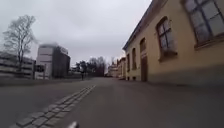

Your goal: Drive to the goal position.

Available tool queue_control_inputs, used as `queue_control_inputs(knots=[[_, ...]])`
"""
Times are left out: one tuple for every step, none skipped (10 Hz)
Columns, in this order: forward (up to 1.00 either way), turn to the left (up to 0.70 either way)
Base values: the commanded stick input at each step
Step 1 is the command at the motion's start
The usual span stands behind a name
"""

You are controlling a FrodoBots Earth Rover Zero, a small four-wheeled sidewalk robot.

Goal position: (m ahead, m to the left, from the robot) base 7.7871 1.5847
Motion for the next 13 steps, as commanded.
queue_control_inputs(knots=[[1.00,0.00],[1.00,0.00],[1.00,0.00],[1.00,0.00],[1.00,0.00],[1.00,0.00],[1.00,0.00],[1.00,0.00],[1.00,0.00],[1.00,0.00],[1.00,0.00],[1.00,0.00],[1.00,0.00]])
